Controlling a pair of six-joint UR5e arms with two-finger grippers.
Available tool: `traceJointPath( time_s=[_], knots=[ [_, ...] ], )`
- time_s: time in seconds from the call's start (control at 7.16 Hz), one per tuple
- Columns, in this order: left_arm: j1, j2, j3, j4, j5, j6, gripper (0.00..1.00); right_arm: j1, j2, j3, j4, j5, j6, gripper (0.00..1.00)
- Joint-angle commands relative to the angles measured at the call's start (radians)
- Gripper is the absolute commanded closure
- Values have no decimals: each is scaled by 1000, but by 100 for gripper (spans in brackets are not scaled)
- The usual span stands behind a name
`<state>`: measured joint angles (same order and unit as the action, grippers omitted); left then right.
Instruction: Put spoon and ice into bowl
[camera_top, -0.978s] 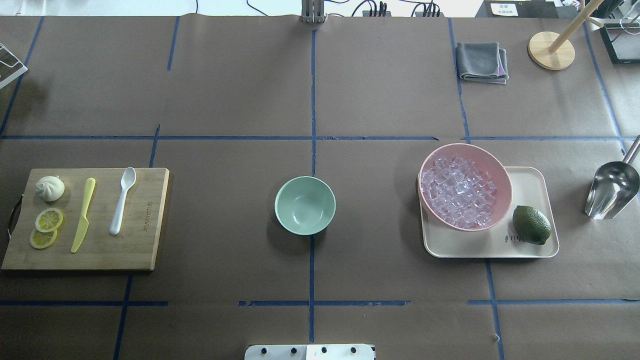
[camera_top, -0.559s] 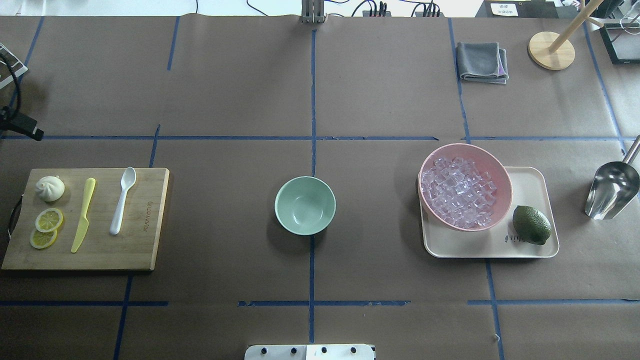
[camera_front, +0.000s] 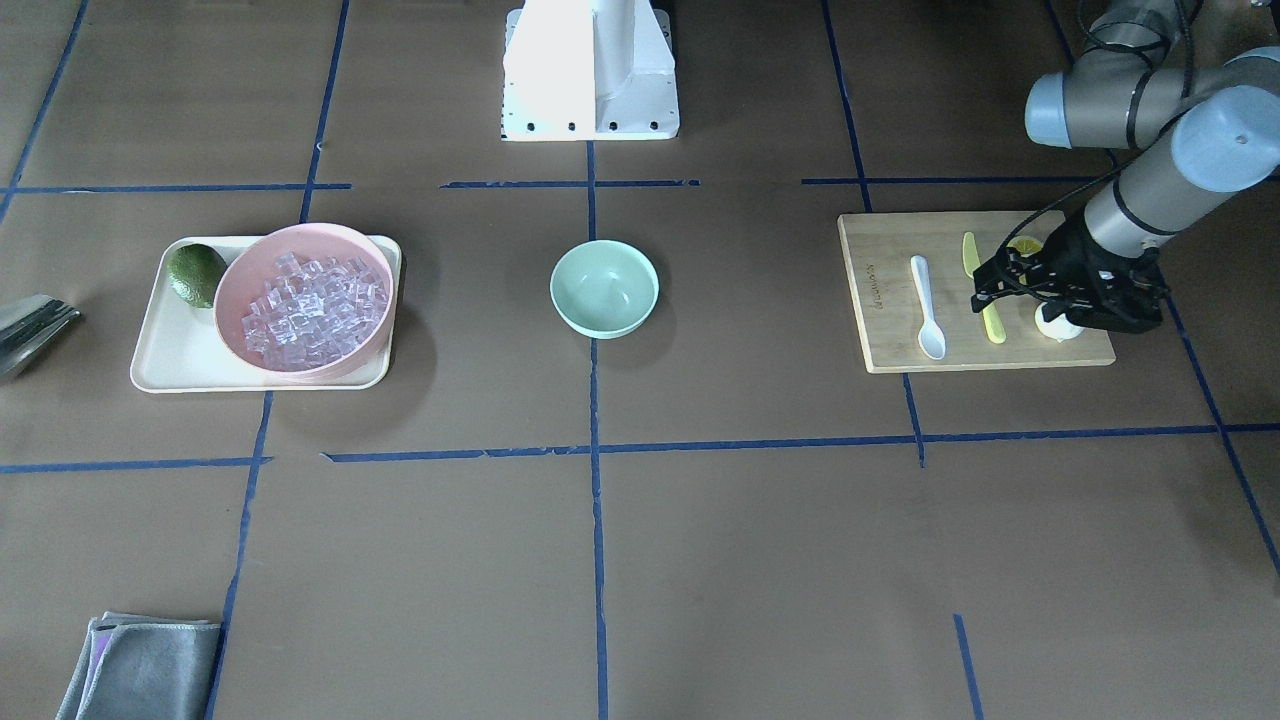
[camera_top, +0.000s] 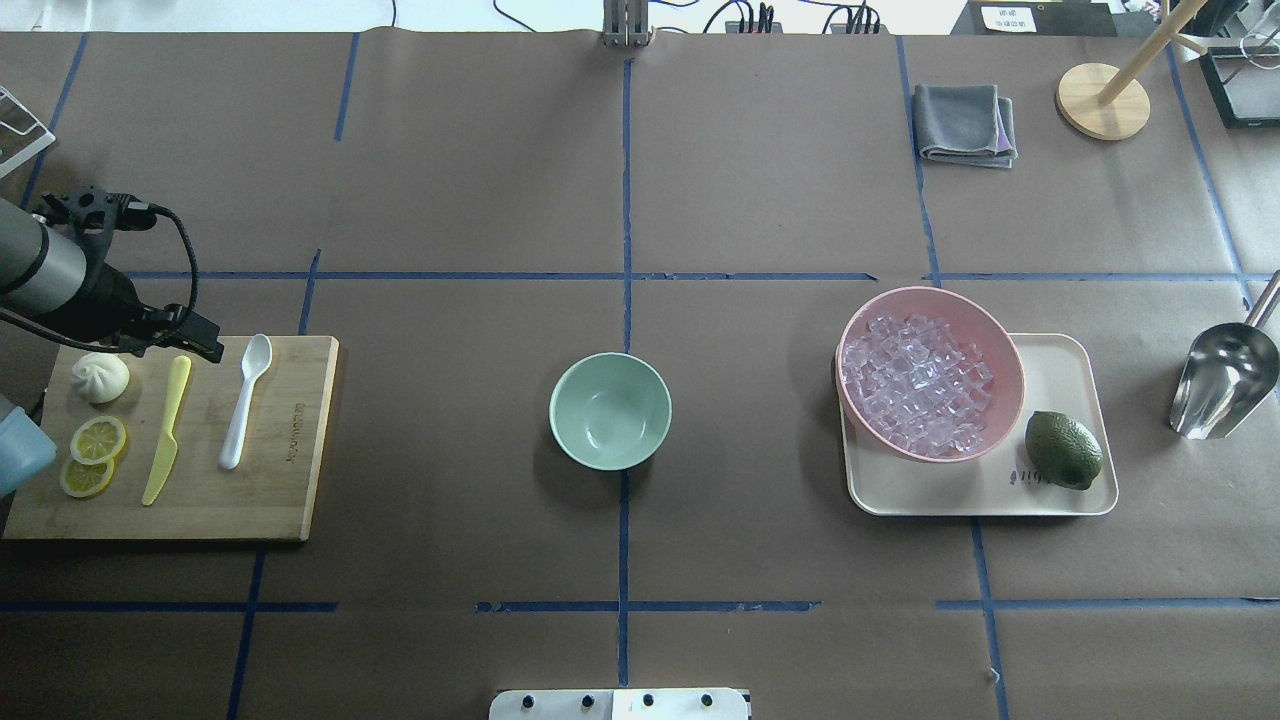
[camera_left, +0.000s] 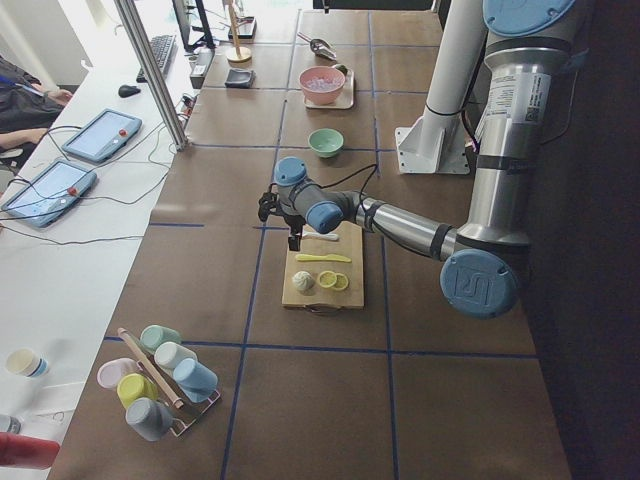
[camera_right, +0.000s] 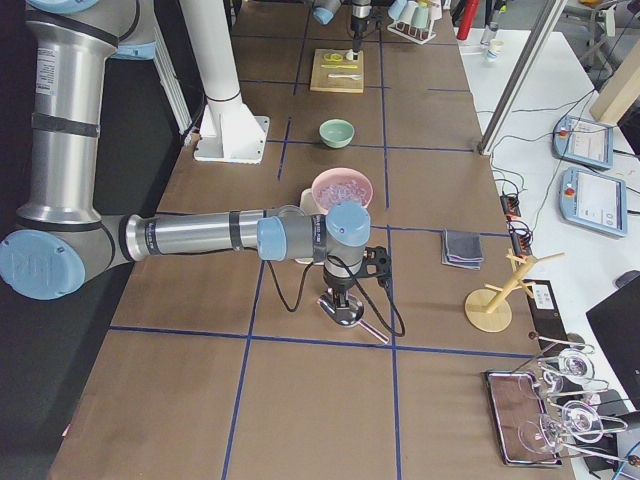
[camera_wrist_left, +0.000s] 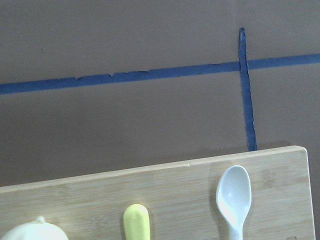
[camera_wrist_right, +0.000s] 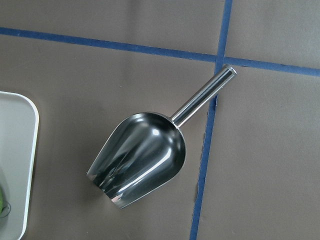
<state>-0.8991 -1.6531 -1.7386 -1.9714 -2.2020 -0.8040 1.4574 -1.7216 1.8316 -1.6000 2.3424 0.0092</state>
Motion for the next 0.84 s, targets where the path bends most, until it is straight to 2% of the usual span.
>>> traceJointPath(
  time_s=[0.0,0.28,0.56,0.7],
  knots=[
    [81,3,-9,-68,47,-72,0,0,1,0,0,0,0,0],
    [141,6,-6,-69,105,-72,0,0,1,0,0,0,0,0],
    [146,6,-6,-67,107,-72,0,0,2,0,0,0,0,0],
    [146,6,-6,-67,107,-69,14,0,2,0,0,0,0,0]
  ],
)
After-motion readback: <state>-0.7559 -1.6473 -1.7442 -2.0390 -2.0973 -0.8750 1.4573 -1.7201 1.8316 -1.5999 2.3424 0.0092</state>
